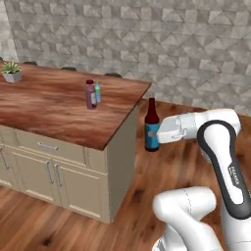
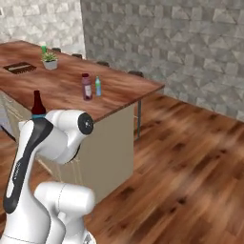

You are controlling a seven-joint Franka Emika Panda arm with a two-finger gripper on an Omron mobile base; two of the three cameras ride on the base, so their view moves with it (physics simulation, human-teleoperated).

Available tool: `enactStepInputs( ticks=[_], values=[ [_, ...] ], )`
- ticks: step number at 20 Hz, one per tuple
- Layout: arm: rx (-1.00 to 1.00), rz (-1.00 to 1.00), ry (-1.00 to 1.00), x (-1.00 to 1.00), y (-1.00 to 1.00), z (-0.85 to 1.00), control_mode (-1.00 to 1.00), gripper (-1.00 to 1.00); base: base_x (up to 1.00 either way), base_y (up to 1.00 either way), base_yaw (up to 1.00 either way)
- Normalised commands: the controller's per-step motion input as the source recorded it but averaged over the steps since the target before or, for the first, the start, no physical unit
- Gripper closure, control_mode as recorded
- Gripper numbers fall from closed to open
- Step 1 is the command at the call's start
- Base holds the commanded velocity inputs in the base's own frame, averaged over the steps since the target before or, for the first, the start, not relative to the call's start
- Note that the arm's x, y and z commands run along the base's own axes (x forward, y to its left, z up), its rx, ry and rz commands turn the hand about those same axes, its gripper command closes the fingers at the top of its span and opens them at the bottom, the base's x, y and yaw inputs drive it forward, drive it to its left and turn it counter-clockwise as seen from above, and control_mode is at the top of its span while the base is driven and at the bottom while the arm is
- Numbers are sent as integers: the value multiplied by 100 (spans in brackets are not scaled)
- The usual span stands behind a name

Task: Place the drinks on the dining counter in a tight cluster.

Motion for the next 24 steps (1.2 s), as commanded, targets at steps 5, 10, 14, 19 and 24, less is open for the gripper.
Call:
enactStepInputs(
  ticks=[5, 10, 14, 19, 24],
  values=[
    [0, 0, 0, 0, 0, 0, 100, 100, 99, -68, 60],
    [0, 0, 0, 0, 0, 0, 100, 100, 29, -99, 33],
    [0, 0, 0, 0, 0, 0, 100, 100, 57, -100, 5],
    [0, 0, 0, 0, 0, 0, 100, 100, 57, -100, 0],
    [0, 0, 0, 0, 0, 0, 100, 100, 73, -100, 23]
  ],
)
